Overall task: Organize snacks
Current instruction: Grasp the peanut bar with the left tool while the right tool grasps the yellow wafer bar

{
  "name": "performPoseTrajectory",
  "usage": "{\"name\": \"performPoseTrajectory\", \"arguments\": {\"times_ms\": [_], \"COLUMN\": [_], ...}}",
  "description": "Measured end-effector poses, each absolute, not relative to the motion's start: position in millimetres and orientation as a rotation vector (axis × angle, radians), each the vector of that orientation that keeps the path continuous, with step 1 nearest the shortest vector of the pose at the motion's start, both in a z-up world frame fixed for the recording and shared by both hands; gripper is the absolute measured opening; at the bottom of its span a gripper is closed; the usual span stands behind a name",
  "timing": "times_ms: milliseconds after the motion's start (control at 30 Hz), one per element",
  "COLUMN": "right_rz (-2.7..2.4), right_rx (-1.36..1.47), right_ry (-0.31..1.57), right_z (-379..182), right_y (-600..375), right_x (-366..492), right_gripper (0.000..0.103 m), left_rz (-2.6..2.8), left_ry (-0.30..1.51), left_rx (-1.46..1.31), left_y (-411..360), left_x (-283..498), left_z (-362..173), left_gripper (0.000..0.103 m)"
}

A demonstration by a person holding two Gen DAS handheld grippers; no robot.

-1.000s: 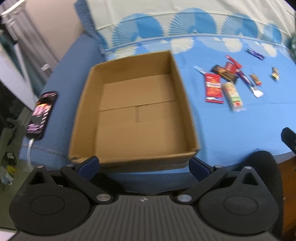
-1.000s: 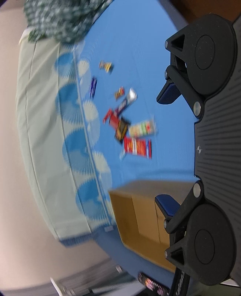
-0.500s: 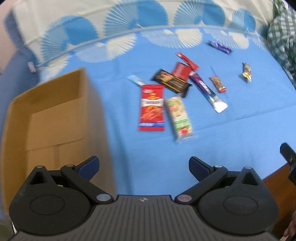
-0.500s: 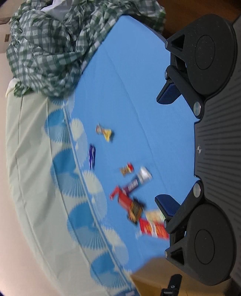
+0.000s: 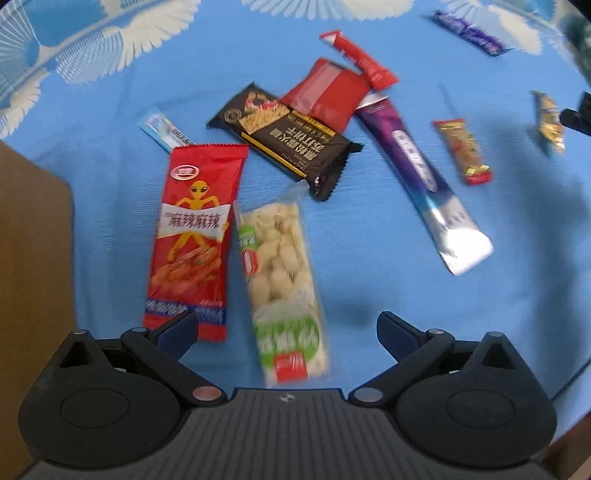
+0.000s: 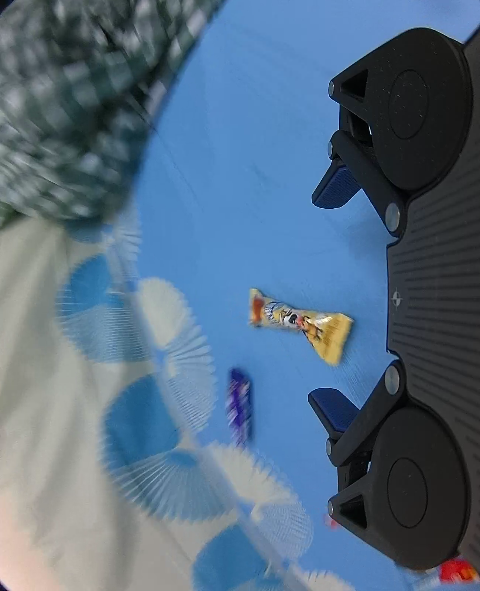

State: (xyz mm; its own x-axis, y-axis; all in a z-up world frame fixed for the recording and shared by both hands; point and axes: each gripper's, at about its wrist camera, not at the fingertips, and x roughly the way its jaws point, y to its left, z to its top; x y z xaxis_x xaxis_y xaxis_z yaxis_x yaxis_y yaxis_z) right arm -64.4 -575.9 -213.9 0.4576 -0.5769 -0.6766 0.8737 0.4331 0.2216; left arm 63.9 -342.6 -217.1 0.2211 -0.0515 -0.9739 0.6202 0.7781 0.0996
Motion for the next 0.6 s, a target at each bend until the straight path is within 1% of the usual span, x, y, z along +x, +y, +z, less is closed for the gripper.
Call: {"name": "performPoseTrajectory", "arguments": {"times_ms": [133, 200, 267, 300, 333, 367, 400, 433, 600], "right_rz": [-0.954, -0.977, -0.960, -0.952, -0.943, -0.950, -0.942, -0.917, -0.875], "right_rx": [0.643, 0.540, 0.462, 0.446, 0.444, 0.418, 0.386, 0.372, 0.384], "right_ry": [0.647, 0.667, 0.698, 0.682, 0.662, 0.644, 0.648, 0.665, 0.709], "right_z": [-245, -253, -257, -257, -257, -255, -252, -249, -234], "right_y": [-610, -607, -601, -598, -597, -594, -592, -590, -560], "right_x": [-26, -14, -7, -9, -12, -15, -17, -18, -42], "right_gripper": [0.103, 0.103, 0.102, 0.096, 0.070, 0.033, 0.025, 0.020, 0.018], "left_rz": [-0.479, -0.486, -0.495, -0.508, -0.517, -0.540, -0.556, -0.563, -0.614], "left_ry": [1.312, 1.311, 1.293, 1.269, 1.254, 1.266, 1.284, 1.291, 1.261], "left_rx": [0.521, 0.518, 0.513, 0.500, 0.499, 0.493, 0.475, 0.456, 0.416], "left_y": [-350, -352, -351, -350, -349, -348, -345, -340, -306], "left_x": [78, 80, 79, 77, 75, 75, 74, 74, 57], "left_z": [-233, -233, -229, -223, -218, -215, -213, -210, -185], "left_gripper": [0.103, 0.102, 0.086, 0.058, 0.040, 0.040, 0.040, 0.040, 0.040]}}
